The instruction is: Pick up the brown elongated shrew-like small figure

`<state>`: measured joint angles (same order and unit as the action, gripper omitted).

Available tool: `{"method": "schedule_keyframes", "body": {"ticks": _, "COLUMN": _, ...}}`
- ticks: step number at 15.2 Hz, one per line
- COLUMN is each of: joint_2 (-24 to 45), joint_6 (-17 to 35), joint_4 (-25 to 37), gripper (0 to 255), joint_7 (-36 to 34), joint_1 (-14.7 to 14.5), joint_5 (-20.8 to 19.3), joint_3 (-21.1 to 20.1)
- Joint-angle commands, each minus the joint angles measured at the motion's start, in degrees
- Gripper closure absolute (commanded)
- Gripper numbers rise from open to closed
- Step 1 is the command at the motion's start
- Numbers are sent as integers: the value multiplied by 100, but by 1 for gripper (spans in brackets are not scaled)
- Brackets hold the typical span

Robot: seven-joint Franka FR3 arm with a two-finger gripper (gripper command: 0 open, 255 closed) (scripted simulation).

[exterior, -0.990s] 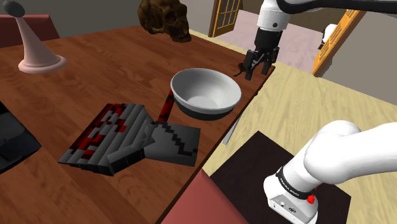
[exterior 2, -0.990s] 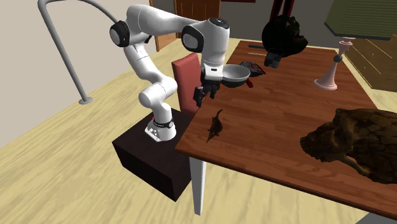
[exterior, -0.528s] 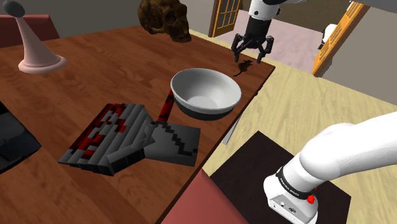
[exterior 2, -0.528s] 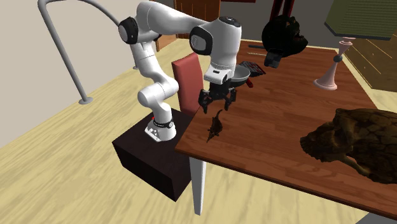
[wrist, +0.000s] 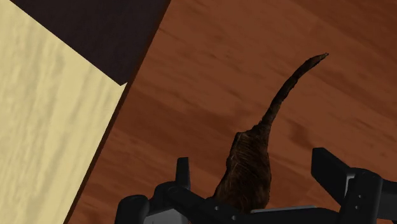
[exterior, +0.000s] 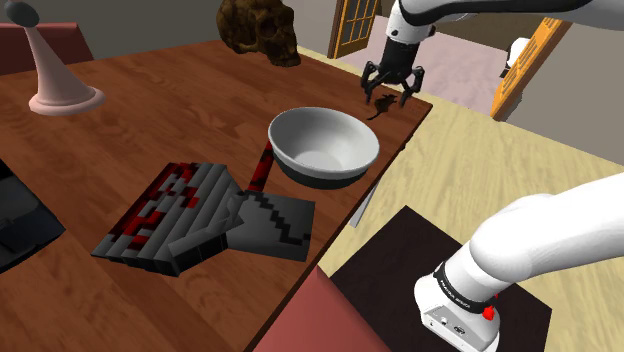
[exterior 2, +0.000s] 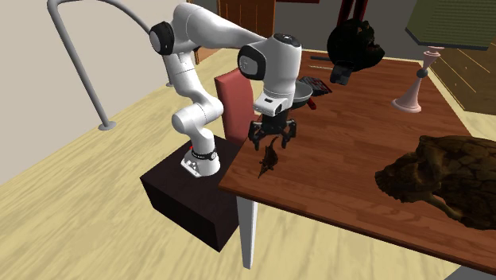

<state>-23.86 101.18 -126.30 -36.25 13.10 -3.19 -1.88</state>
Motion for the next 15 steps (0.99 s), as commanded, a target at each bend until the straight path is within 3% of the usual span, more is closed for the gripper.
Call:
{"method": "schedule_keyframes", "body": {"ticks": 1, "joint_2": -21, "joint_6": 120, "joint_4": -139, "gripper": 0, "joint_7": -26, "joint_1": -7, "joint_5": 4, "joint_3": -12}}
{"method": "schedule_keyframes", "body": {"ticks": 2, "joint_2": -19, "joint_6": 120, "joint_4": -138, "gripper": 0, "joint_7": -26, "joint_1": -7, "joint_5": 4, "joint_3": -12}}
{"method": "schedule_keyframes", "body": {"ticks": 3, "joint_2": -24, "joint_6": 119, "joint_4": -142, "gripper": 255, "joint_7": -25, "joint_1": -7, "joint_5": 4, "joint_3": -11}}
{"method": "schedule_keyframes", "body": {"ticks": 12, "joint_2": -19, "joint_6": 120, "joint_4": -137, "gripper": 255, "joint_7": -26, "joint_1": -6, "joint_5": 5, "joint_3": -13}}
{"method": "schedule_keyframes", "body": {"ticks": 15, "joint_2": -21, "joint_6": -111, "joint_4": 92, "gripper": 255, "joint_7": -12, "joint_1": -5, "joint_5": 7, "joint_3": -13}}
